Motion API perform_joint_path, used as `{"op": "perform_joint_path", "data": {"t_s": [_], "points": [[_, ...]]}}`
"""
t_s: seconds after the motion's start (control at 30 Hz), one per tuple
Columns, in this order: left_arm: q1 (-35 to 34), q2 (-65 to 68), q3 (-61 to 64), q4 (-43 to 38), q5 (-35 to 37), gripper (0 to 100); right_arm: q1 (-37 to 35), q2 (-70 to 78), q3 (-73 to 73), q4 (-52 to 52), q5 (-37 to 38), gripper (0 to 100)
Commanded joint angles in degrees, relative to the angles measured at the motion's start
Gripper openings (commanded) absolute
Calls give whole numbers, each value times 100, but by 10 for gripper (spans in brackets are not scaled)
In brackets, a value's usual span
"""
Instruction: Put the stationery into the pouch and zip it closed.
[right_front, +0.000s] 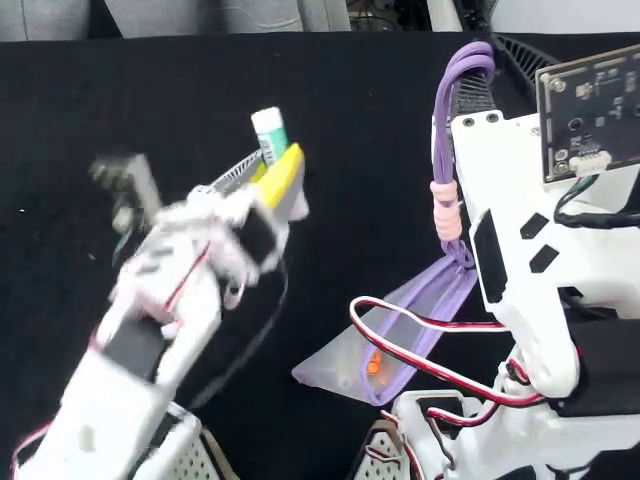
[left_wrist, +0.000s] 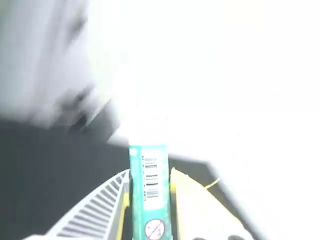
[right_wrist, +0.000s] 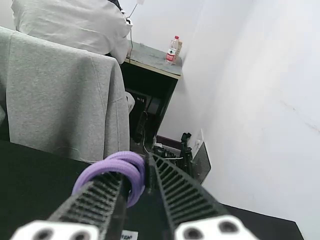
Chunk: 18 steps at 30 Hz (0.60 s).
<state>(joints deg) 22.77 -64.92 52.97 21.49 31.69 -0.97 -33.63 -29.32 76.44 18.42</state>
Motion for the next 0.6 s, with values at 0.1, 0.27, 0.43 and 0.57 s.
{"op": "perform_joint_path", "data": {"t_s": [0.1, 0.27, 0.43, 0.57], "points": [[1420, -2585, 840, -985, -888, 28, 9, -92, 119, -193, -18, 12], [2484, -2567, 919, -642, -1090, 28, -325, -92, 312, -308, 9, 12], [3433, -2532, 901, -343, -1090, 28, -264, -92, 330, -369, 9, 12], [3952, -2532, 796, -352, -1090, 28, -264, -92, 330, -369, 9, 12]]}}
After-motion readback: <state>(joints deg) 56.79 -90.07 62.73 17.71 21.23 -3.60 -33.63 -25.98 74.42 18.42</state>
